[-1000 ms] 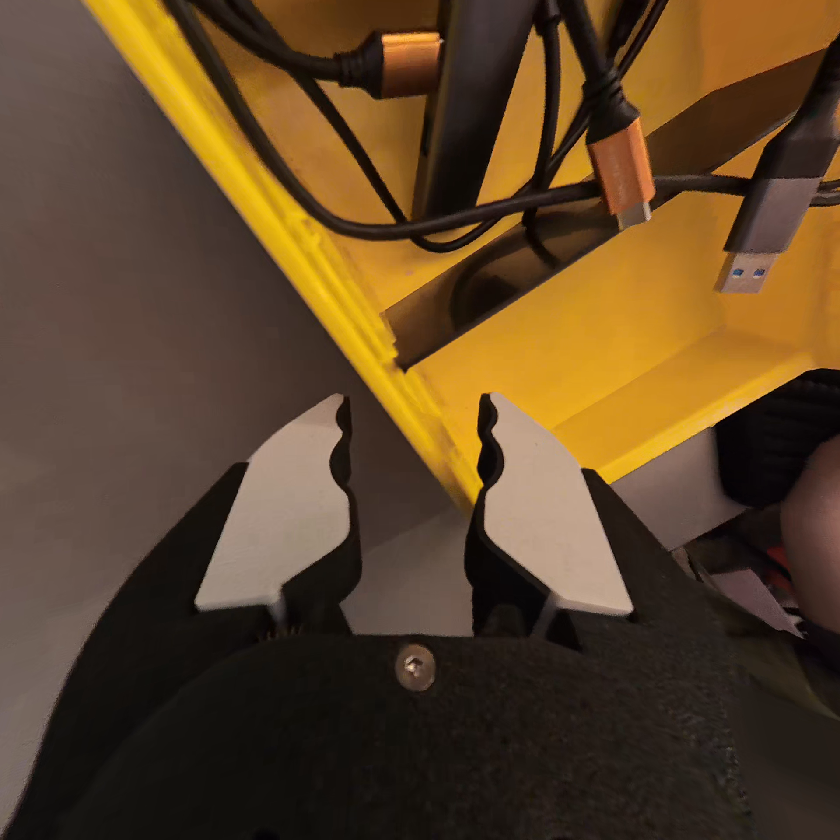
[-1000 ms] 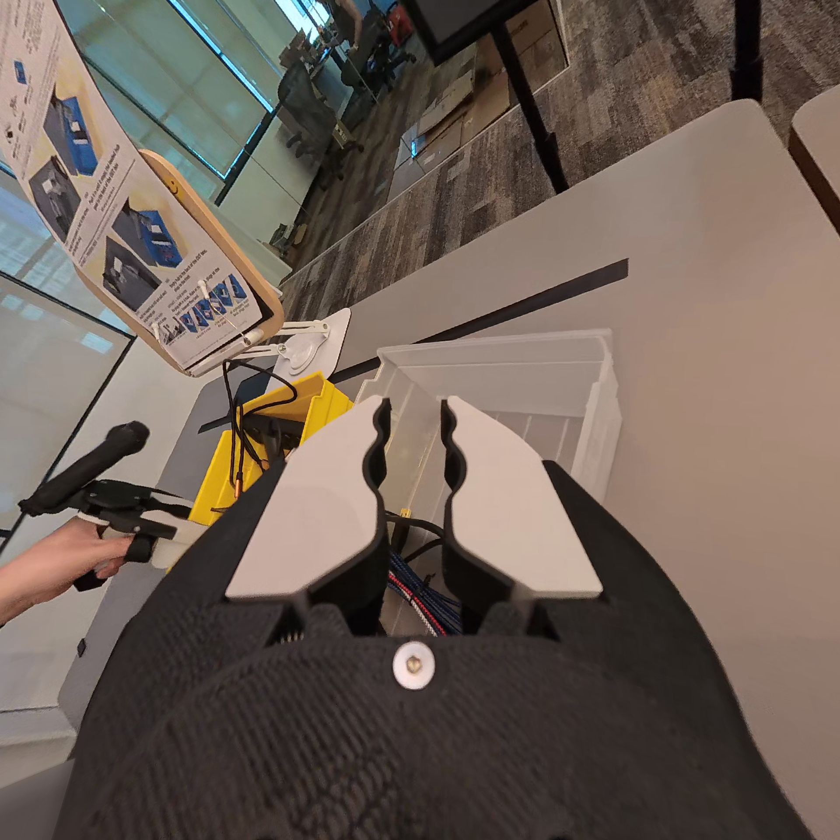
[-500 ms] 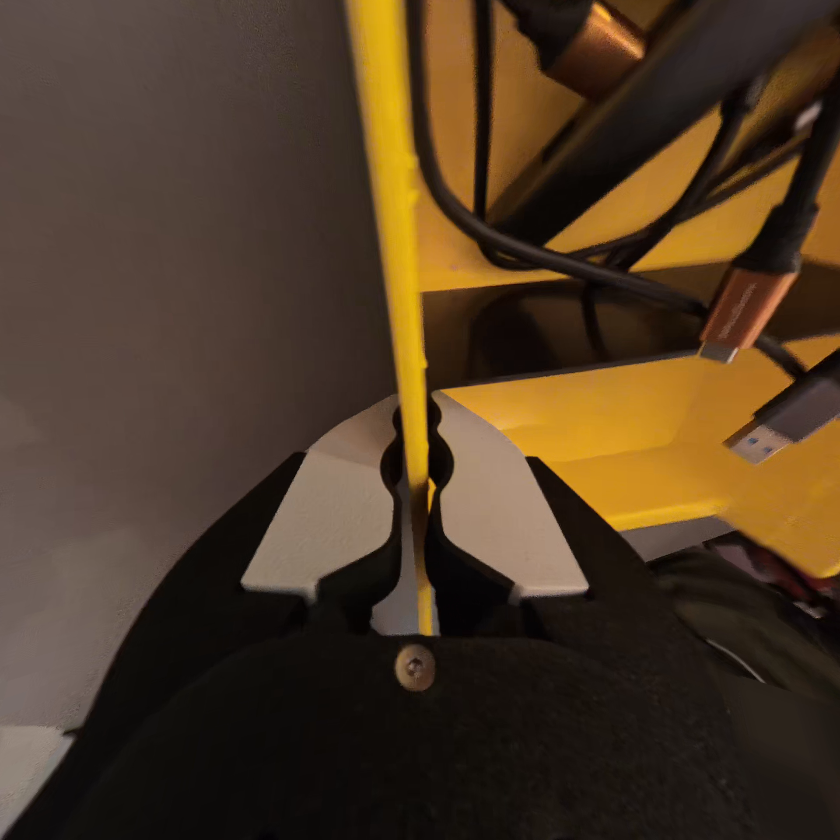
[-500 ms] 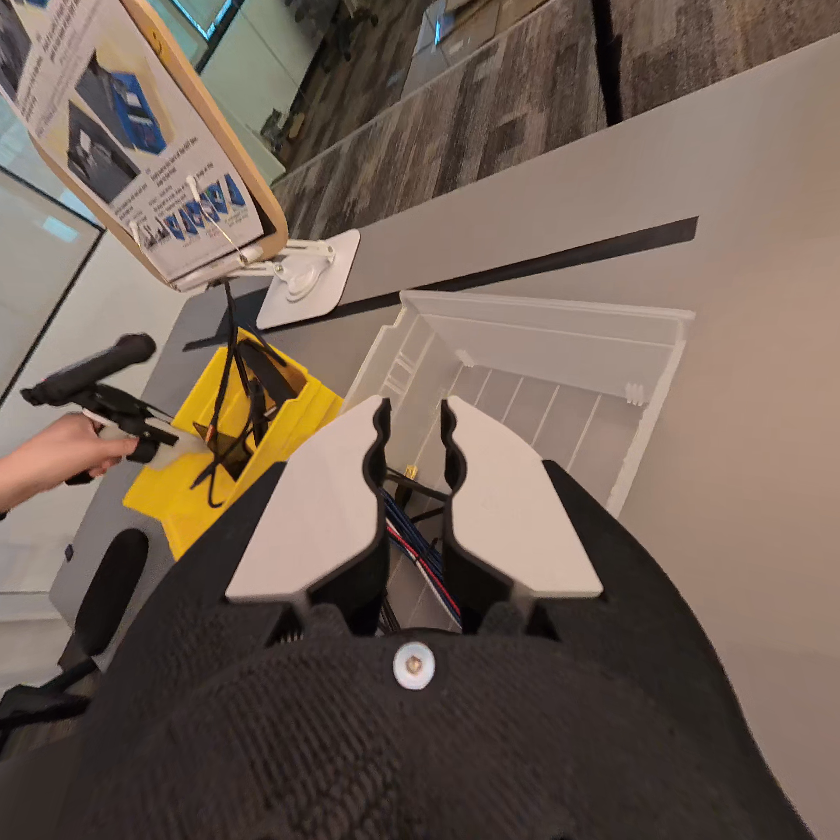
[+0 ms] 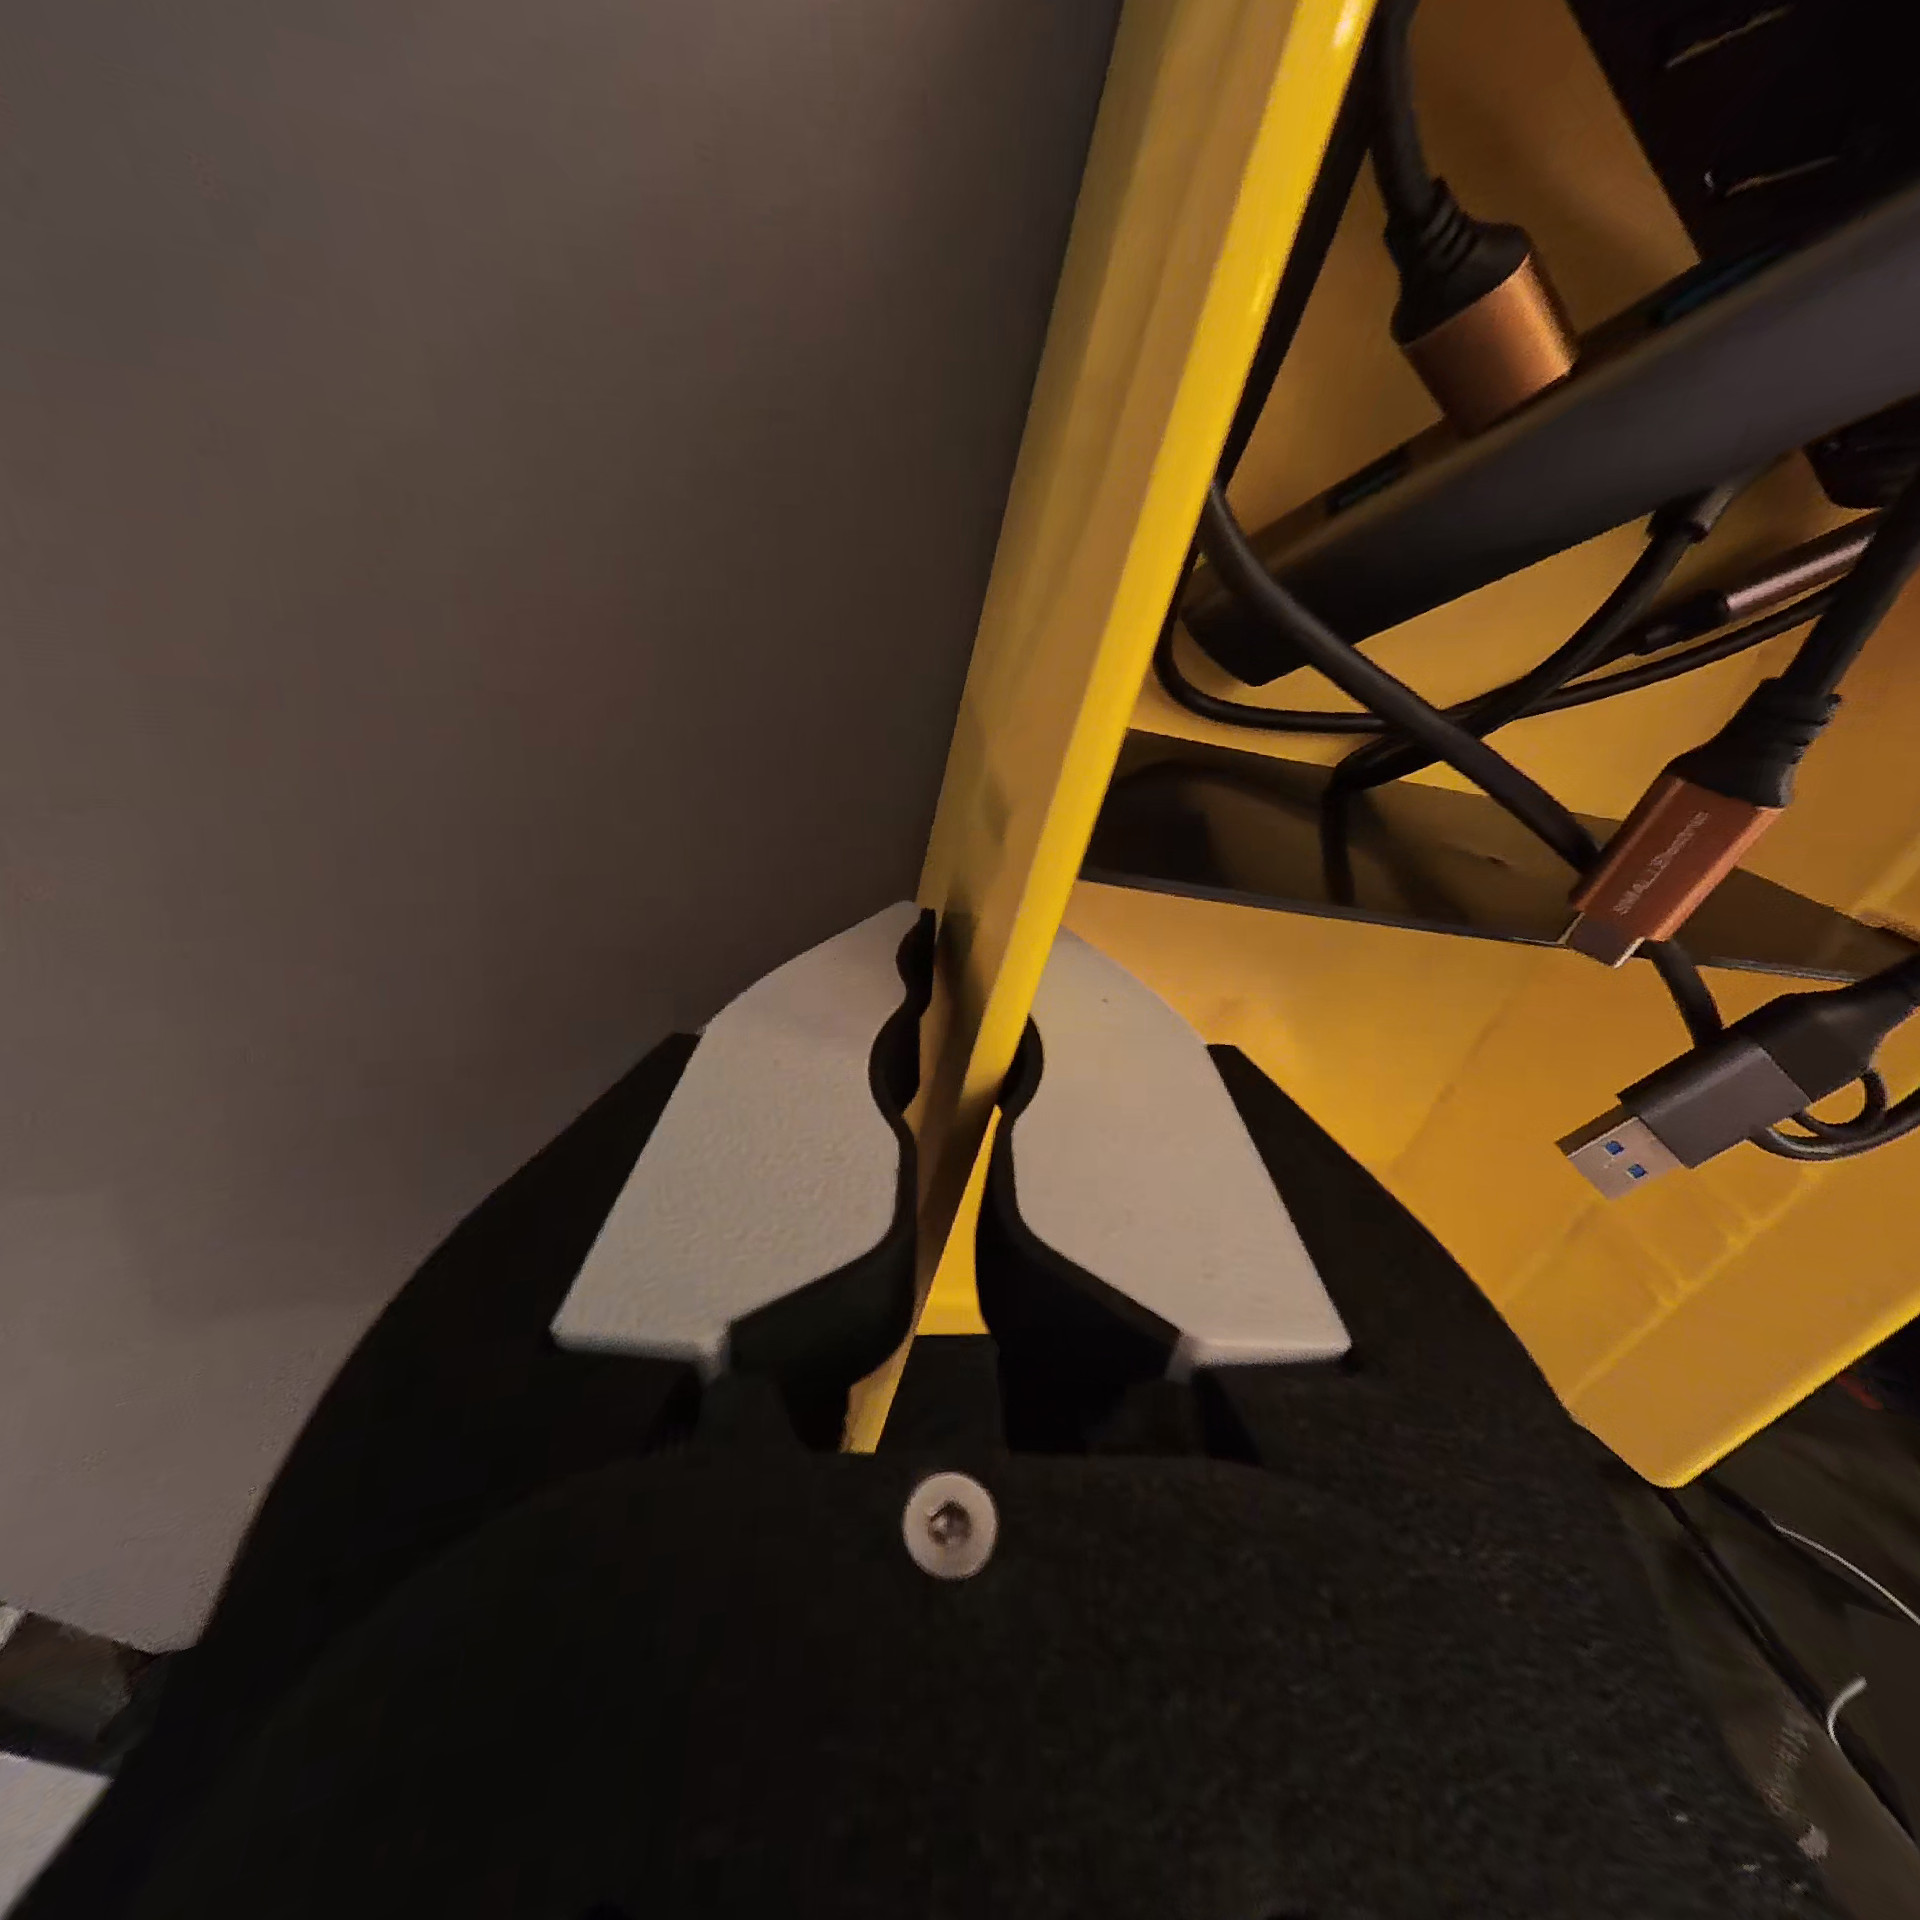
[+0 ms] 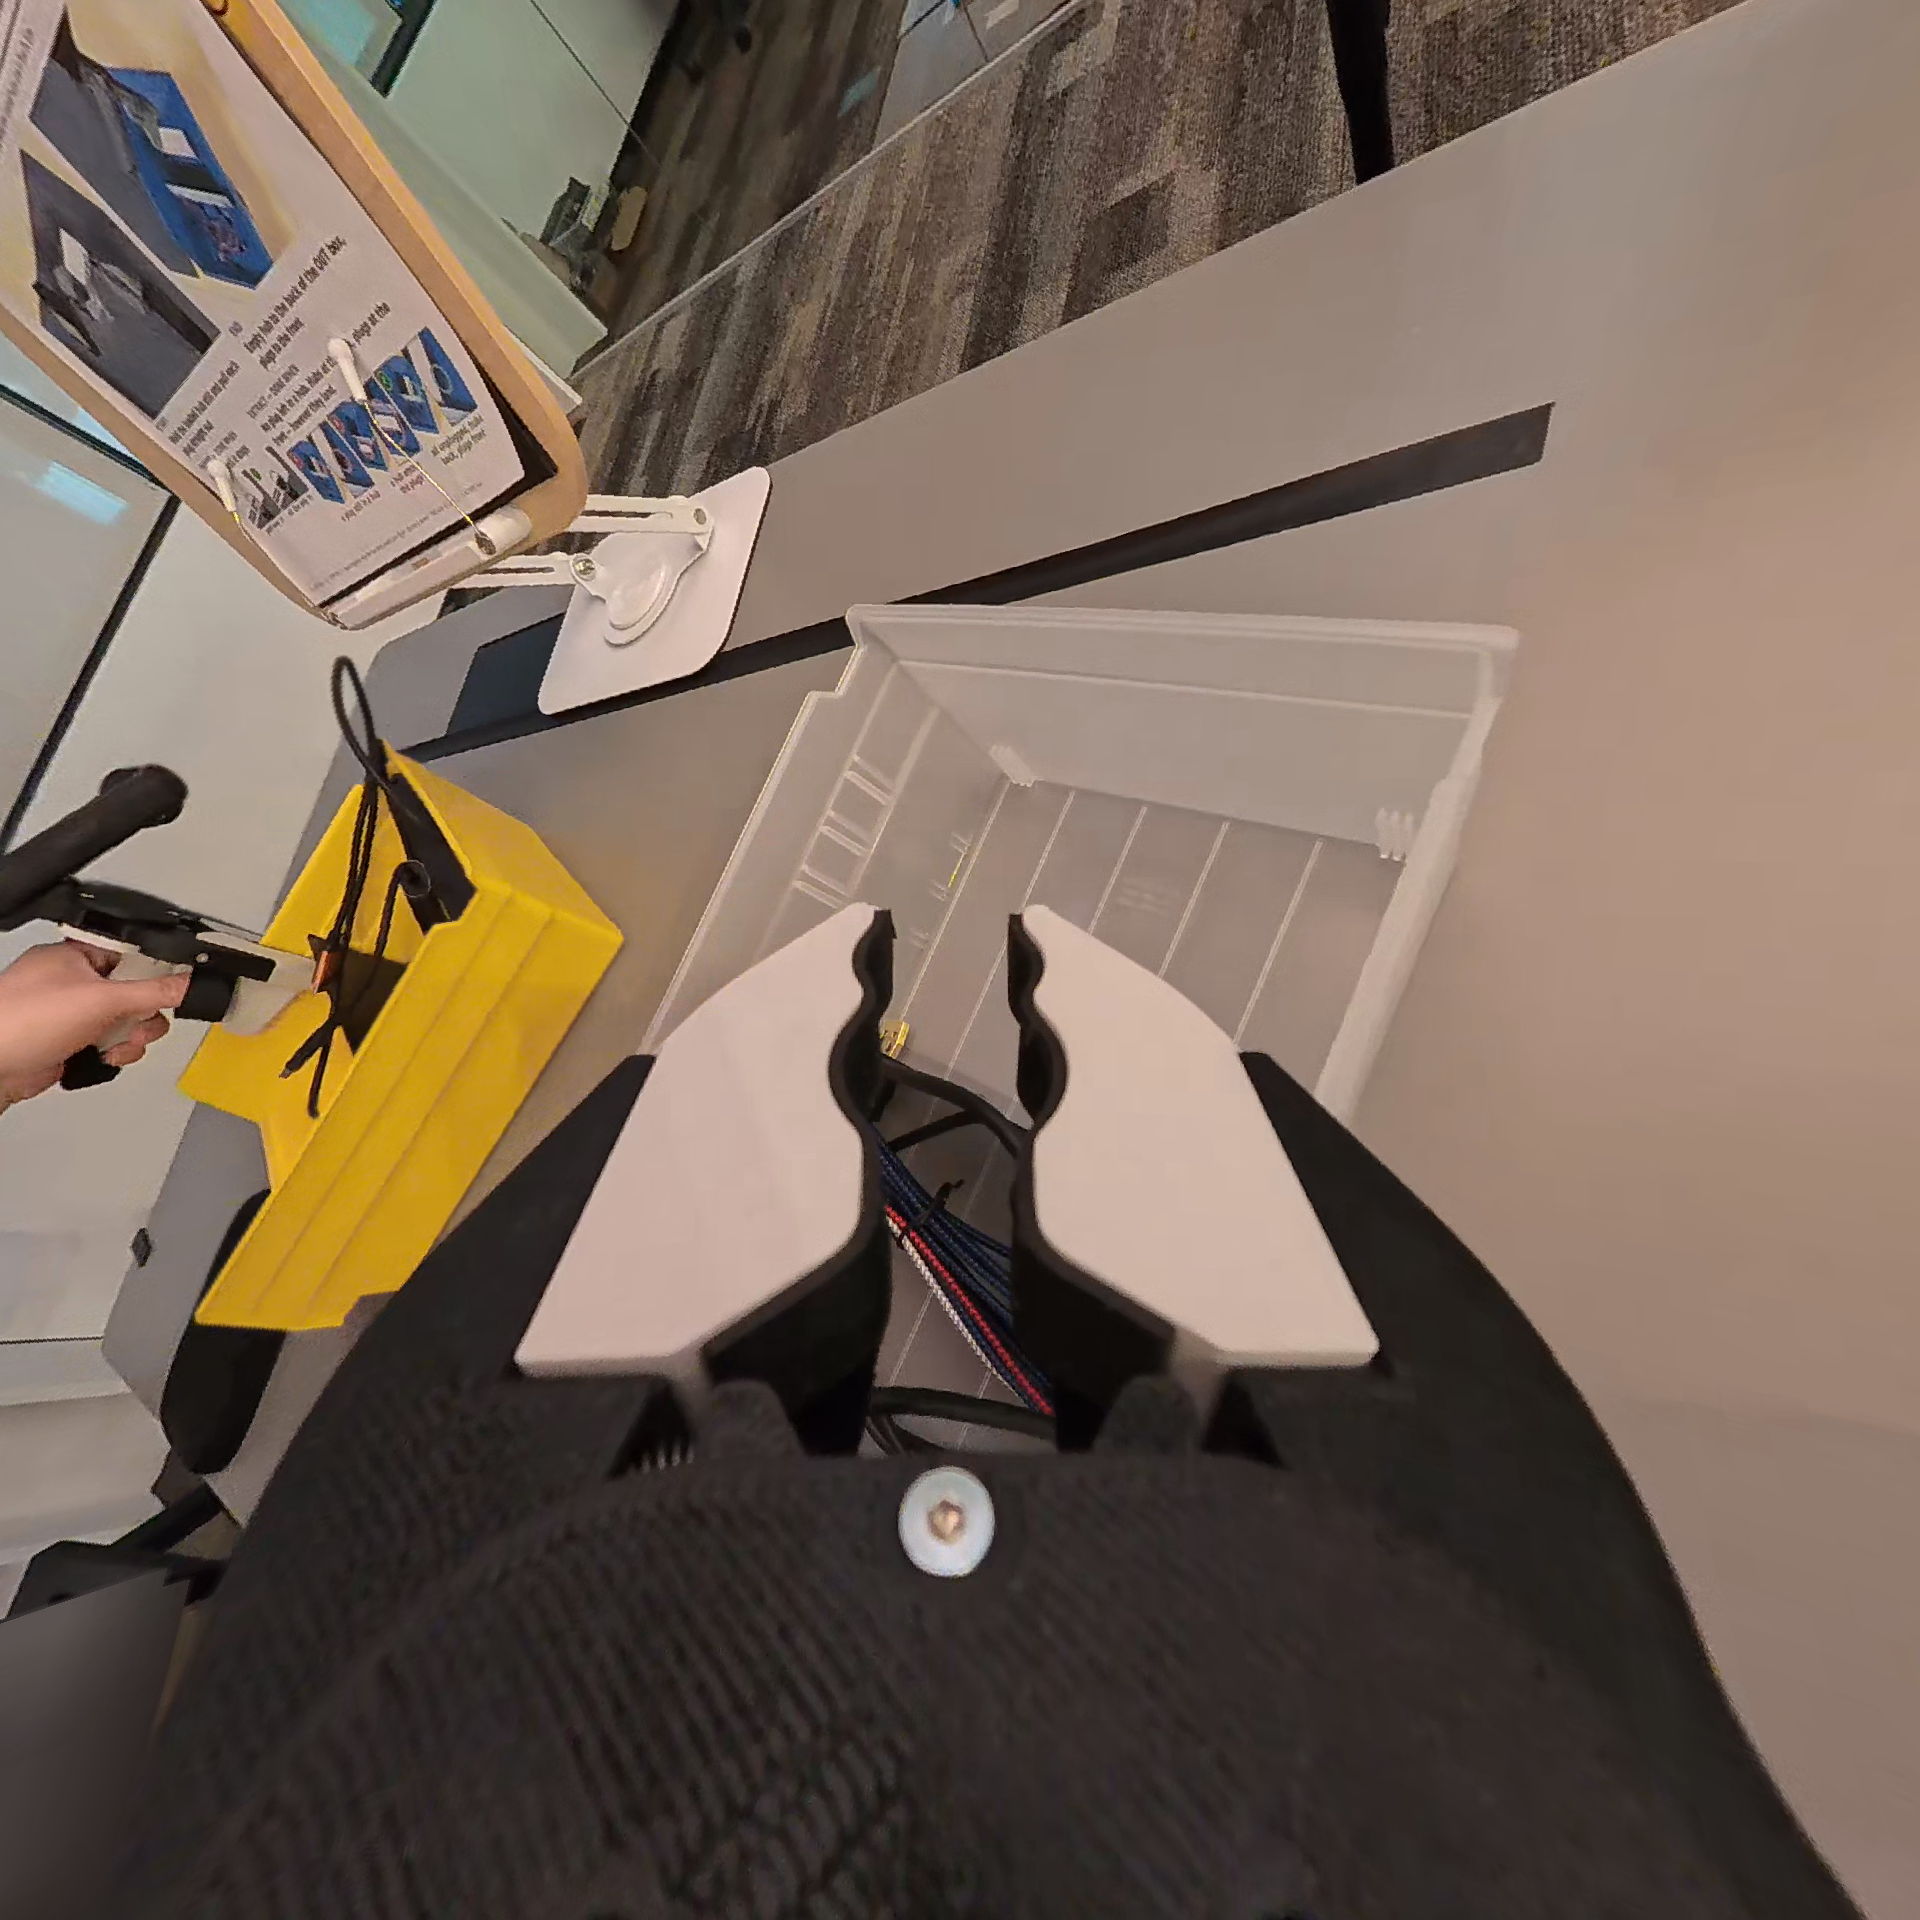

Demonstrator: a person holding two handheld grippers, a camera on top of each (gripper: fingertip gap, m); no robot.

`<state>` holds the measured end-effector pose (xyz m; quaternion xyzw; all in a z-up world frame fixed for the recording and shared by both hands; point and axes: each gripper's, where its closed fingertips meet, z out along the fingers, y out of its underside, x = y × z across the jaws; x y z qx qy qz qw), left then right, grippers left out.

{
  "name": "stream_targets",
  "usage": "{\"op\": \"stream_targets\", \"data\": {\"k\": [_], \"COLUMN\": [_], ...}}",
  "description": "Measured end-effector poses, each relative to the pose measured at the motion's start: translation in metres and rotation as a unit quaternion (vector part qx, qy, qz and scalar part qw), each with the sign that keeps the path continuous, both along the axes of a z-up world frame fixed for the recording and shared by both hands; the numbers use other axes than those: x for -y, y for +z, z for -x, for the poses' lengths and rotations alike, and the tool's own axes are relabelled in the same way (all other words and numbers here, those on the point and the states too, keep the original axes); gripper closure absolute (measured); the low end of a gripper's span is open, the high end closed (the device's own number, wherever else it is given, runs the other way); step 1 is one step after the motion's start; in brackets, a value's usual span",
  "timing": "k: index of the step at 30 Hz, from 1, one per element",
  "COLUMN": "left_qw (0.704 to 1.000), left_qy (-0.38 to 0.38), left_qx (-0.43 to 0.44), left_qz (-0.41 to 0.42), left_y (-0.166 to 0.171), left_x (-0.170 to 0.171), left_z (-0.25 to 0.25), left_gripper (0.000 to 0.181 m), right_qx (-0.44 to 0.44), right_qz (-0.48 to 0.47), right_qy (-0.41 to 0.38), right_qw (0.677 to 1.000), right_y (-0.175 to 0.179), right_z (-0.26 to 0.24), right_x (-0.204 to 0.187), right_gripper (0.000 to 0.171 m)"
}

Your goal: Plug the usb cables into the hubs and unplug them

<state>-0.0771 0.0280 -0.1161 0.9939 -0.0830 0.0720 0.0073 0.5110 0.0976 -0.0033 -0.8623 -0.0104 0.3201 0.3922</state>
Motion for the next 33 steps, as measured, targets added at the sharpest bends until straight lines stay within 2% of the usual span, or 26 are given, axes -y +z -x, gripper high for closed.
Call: {"op": "stream_targets", "data": {"k": [11,18,28,33], "left_qw": [0.992,0.976,0.957,0.963], "left_qy": [0.123,0.208,0.278,0.262], "left_qx": [-0.009,0.002,0.047,0.041], "left_qz": [-0.036,-0.060,-0.065,-0.055], "left_y": [0.002,0.002,0.003,0.002], "left_x": [0.014,0.020,0.038,0.046], "left_z": [0.109,0.160,0.174,0.171], "left_gripper": [0.174,0.173,0.170,0.172], "right_qx": [0.012,0.014,0.016,0.014], "right_qz": [0.011,0.024,0.039,0.036], "right_qy": [0.007,0.005,0.019,0.024], "right_qw": [1.000,1.000,0.999,0.999], "right_y": [-0.005,-0.012,-0.019,-0.017], "right_z": [0.003,-0.002,0.000,0.002], "right_x": [0.000,0.002,0.004,0.005], "right_gripper": [0.150,0.150,0.150,0.150]}}
